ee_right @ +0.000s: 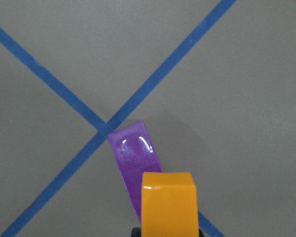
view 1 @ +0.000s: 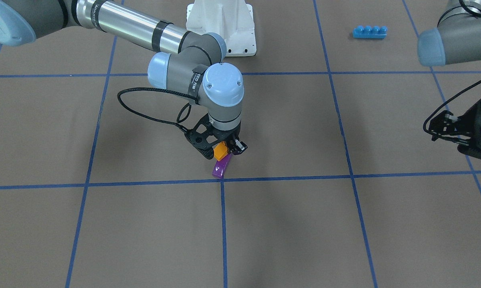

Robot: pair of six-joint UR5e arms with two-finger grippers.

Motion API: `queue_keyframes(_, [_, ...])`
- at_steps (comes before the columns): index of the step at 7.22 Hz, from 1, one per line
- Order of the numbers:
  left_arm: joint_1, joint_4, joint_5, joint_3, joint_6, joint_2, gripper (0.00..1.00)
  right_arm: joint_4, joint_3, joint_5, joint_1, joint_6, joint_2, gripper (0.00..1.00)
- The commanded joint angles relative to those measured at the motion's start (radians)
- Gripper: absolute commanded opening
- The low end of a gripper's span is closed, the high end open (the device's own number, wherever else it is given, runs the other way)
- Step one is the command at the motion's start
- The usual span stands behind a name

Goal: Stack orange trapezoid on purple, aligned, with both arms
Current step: 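Lower the orange block onto the purple block, adjusting its alignment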

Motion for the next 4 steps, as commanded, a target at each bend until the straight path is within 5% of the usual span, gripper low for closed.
queue_keyframes(1, [0.000, 0.000, -0.001, -0.002, -0.001, 0.002, 1.00, 0.001, 0.000, -0.007, -0.008, -0.051, -0.002, 0.00])
queue_keyframes(4, [0.000, 0.000, -0.001, -0.003, -0.001, 0.002, 1.00, 0.004, 0.001, -0.005, -0.006, -0.151, -0.002, 0.00])
